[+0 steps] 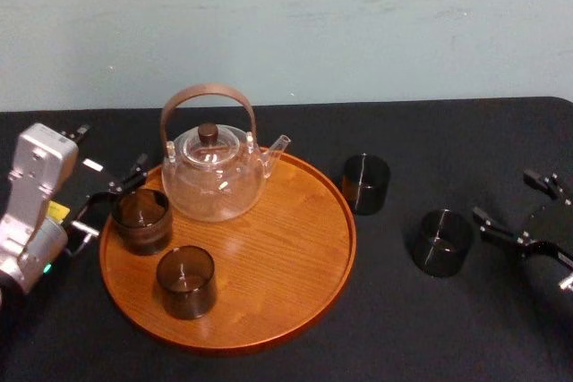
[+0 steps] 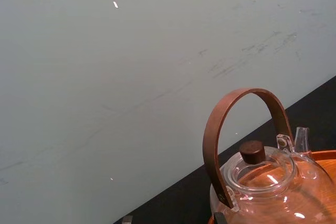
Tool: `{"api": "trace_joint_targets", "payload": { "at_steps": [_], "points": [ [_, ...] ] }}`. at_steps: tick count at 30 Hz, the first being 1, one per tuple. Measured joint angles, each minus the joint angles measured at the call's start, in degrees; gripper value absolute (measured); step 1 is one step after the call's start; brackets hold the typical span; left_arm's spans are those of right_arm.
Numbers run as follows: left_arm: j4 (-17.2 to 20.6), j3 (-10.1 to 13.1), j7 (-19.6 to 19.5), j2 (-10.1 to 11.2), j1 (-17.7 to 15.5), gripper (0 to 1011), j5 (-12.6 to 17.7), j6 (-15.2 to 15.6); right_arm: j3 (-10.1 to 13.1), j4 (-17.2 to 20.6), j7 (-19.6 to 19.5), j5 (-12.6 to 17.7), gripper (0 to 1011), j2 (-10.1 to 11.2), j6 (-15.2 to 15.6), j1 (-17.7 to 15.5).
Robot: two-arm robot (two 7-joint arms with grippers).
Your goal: Pick up the glass from the table and place it on the tray.
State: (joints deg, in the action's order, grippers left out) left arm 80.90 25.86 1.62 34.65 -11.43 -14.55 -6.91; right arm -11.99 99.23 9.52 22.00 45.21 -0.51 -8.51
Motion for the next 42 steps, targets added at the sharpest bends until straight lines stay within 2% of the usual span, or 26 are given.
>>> {"api": "trace_joint_targets", "payload": {
  "at_steps": [11, 20, 29, 42],
  "points": [
    [0.0, 0.0, 0.0, 0.0, 0.0, 1001, 0.0, 0.0, 1.5, 2.4, 3.9, -0.1, 1002, 1.7, 0.5, -3.8],
    [0.0, 0.0, 0.0, 0.0, 0.0, 1002, 0.0, 0.0, 1.6, 3.3, 6.6, -0.8, 1002, 1.9, 1.2, -5.1],
    [0.0, 0.0, 0.0, 0.0, 0.0, 1002, 0.0, 0.0, 1.5, 3.0, 8.4, -1.0, 1002, 0.5, 3.2, -4.6],
    [0.0, 0.0, 0.0, 0.0, 0.0, 1001, 0.0, 0.0, 1.7, 1.9, 10.8, 0.8, 1002, -2.4, 9.9, -2.3]
  ]
}}
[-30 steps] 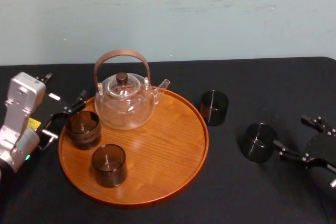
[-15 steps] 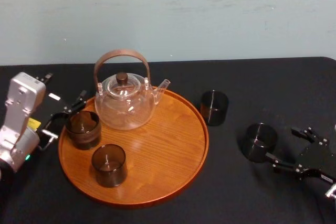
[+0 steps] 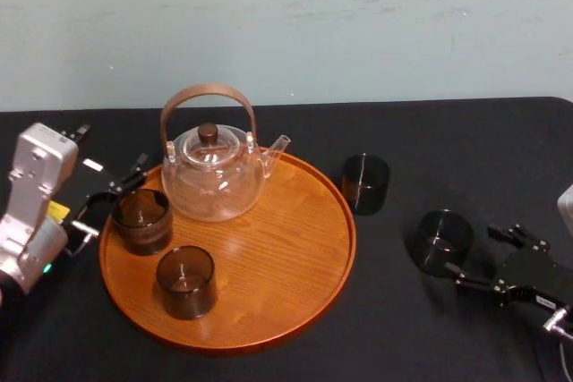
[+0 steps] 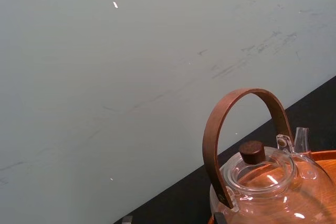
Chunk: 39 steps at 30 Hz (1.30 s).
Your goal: Pick up the glass from the table and place it on the tray.
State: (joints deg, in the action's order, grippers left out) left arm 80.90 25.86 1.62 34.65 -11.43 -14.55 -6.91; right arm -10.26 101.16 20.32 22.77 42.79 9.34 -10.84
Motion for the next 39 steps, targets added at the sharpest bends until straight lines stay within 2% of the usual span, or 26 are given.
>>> {"api": "trace_joint_targets", "payload": {
  "at_steps": [15, 28, 39],
  "points": [
    [0.0, 0.0, 0.0, 0.0, 0.0, 1001, 0.0, 0.0, -0.7, -2.2, 1.4, -1.4, 1002, -2.6, 4.8, 3.6],
    [0.0, 0.0, 0.0, 0.0, 0.0, 1001, 0.0, 0.0, -2.4, -5.3, 2.0, -3.7, 1002, -4.9, 5.7, 7.7],
    [0.0, 0.0, 0.0, 0.0, 0.0, 1001, 0.0, 0.0, -3.3, -6.9, 2.7, -4.5, 1002, -6.2, 5.8, 9.8]
  ]
}}
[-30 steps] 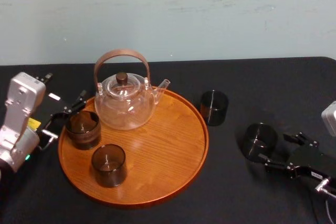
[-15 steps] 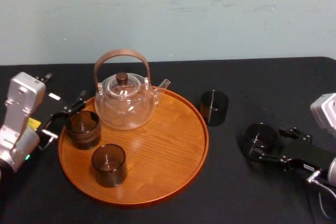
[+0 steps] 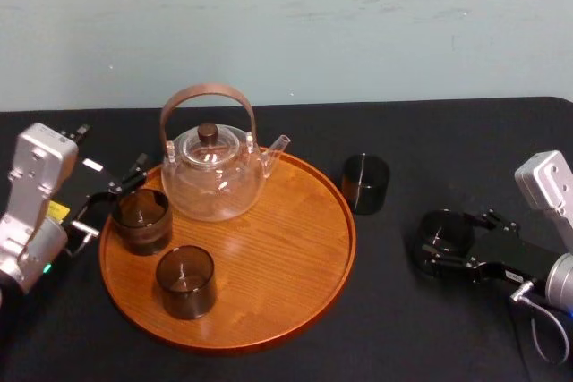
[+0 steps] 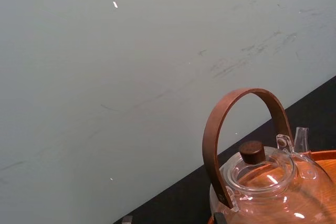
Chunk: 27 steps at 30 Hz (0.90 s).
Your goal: Pick up the glass from the table and place it on the tray.
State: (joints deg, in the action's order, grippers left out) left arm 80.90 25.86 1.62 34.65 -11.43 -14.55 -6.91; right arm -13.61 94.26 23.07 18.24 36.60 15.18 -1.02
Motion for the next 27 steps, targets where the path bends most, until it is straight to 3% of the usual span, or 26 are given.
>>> {"api": "trace_joint_targets", "payload": {
  "at_steps": [21, 27],
  "points": [
    [0.0, 0.0, 0.0, 0.0, 0.0, 1001, 0.0, 0.0, -0.4, -0.8, 0.0, -0.7, 1002, -0.5, 0.3, 0.9],
    [0.0, 0.0, 0.0, 0.0, 0.0, 1001, 0.0, 0.0, -0.3, -0.8, -0.1, -0.6, 905, -0.5, 0.3, 0.8]
  ]
}}
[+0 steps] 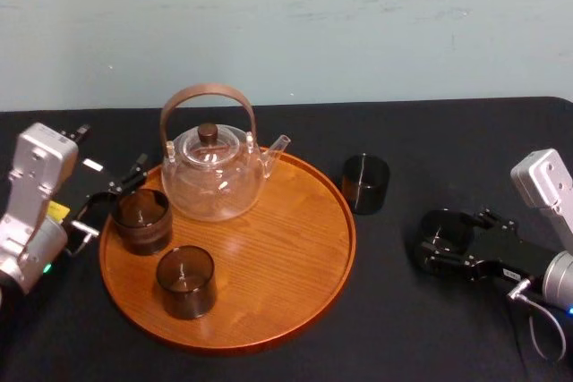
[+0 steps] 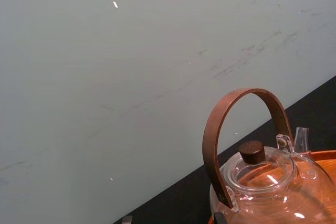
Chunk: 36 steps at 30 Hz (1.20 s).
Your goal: Pick up the glass from the table and place it on the tray.
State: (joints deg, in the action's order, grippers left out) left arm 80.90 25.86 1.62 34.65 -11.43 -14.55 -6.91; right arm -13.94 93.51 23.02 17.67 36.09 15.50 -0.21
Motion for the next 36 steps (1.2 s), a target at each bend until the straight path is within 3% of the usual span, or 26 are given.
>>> {"api": "trace_joint_targets", "payload": {
  "at_steps": [25, 36],
  "points": [
    [0.0, 0.0, 0.0, 0.0, 0.0, 1001, 0.0, 0.0, 0.7, 0.5, 0.9, 0.9, 904, 0.2, -0.9, -0.1],
    [0.0, 0.0, 0.0, 0.0, 0.0, 1001, 0.0, 0.0, 0.1, 2.8, 3.3, 2.6, 904, 0.8, -1.6, 2.7]
  ]
}}
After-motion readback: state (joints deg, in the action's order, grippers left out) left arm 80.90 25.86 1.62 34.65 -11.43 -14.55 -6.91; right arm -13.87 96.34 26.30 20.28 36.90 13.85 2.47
